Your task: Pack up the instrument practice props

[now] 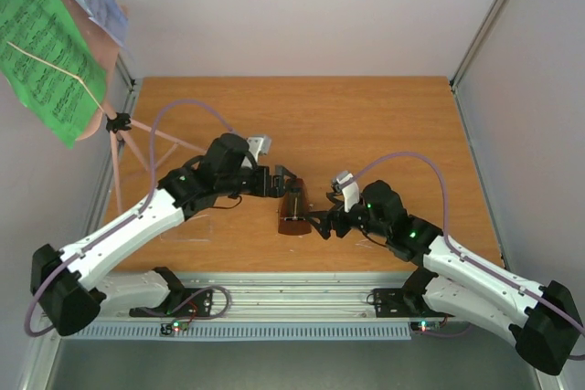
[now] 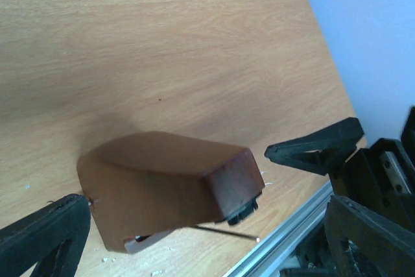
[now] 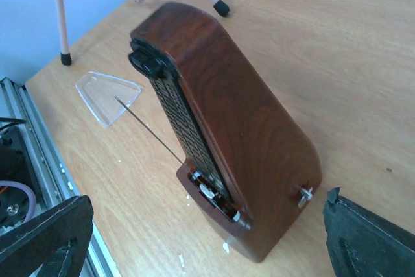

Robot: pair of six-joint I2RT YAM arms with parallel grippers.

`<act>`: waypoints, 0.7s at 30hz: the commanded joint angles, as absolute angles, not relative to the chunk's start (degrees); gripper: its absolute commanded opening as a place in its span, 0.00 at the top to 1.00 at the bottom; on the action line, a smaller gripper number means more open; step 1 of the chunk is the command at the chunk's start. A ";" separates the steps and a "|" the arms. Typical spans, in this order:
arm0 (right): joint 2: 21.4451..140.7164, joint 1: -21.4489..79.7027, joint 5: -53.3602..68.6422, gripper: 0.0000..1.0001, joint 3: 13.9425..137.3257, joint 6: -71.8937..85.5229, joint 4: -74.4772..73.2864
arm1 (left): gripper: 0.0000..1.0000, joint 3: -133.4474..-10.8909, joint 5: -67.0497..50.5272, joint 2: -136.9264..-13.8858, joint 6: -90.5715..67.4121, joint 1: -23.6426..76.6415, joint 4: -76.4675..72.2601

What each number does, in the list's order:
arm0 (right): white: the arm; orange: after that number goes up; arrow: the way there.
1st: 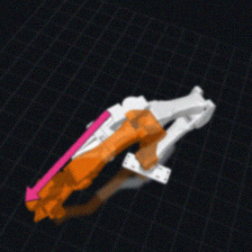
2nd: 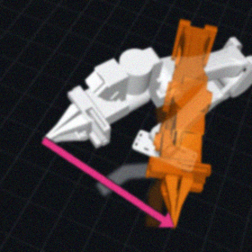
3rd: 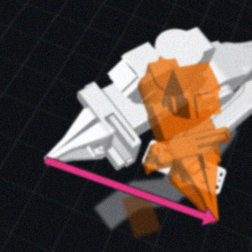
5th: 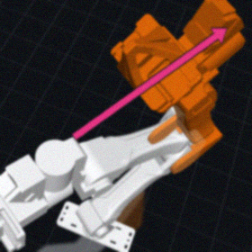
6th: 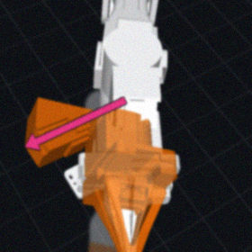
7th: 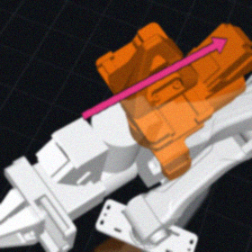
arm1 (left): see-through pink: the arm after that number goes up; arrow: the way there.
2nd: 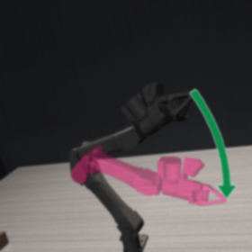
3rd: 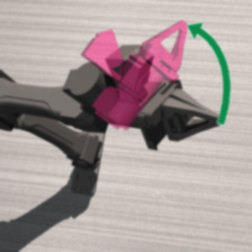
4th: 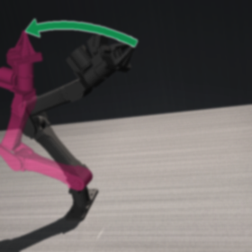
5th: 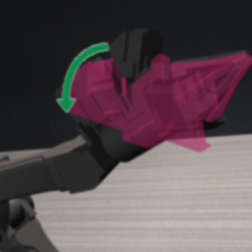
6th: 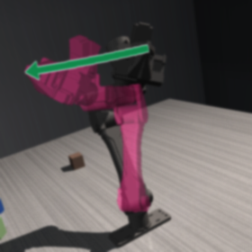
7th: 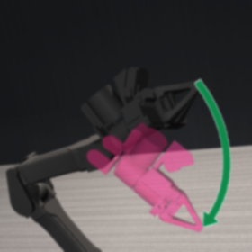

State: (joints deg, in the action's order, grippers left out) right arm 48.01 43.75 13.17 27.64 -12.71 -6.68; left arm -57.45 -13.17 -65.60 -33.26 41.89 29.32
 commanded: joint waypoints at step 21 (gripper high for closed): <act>39.27 44.18 6.28 0.04 20.81 -10.82 -6.14 | 0.01 -67.81 7.93 -84.00 -33.68 53.55 26.63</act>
